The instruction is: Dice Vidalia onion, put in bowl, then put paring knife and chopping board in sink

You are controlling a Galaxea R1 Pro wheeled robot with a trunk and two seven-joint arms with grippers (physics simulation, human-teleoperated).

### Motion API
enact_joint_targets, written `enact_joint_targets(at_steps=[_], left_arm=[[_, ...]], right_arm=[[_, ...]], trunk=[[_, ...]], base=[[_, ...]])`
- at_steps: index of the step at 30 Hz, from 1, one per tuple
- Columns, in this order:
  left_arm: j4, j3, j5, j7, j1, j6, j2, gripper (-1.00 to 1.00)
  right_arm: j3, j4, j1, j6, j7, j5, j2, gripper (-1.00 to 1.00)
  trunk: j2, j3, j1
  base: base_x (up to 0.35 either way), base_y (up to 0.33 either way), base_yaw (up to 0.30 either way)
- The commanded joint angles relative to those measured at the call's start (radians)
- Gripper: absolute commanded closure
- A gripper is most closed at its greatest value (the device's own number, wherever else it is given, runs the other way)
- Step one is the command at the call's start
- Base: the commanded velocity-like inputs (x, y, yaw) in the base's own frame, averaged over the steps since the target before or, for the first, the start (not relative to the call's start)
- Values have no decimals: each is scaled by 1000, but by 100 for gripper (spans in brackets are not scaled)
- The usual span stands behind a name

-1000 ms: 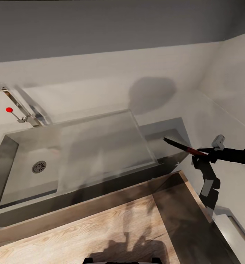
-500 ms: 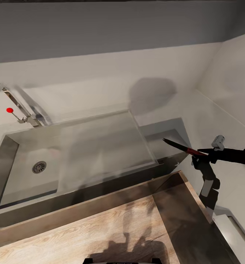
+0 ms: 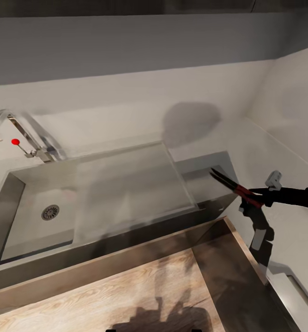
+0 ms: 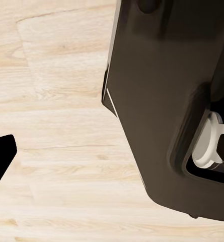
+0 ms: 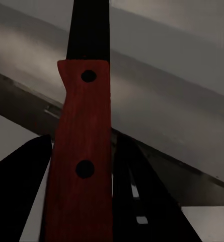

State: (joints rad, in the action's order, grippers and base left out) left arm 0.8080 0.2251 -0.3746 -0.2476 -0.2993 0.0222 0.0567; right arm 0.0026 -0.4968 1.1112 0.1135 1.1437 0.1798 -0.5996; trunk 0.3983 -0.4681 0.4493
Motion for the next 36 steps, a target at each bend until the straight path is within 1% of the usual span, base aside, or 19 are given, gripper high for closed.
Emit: enact_joint_targets(at_steps=[1,28,36], left_arm=[[2,7,-10,-9,0,2,2,-100],[2,7,-10,-9,0,2,2,-100],[3,7,-10,-9,0,2,2,-100]], right_arm=[[0,0,1,9,1,7,0,100],[0,0,1,9,5,3,1,100],[0,-2,1,8,7,1,1,100]], trunk=[[2,0,1],[2,43,1],[2,47,1]], base=[[0,0,0],[0,0,6],[0,0,30]])
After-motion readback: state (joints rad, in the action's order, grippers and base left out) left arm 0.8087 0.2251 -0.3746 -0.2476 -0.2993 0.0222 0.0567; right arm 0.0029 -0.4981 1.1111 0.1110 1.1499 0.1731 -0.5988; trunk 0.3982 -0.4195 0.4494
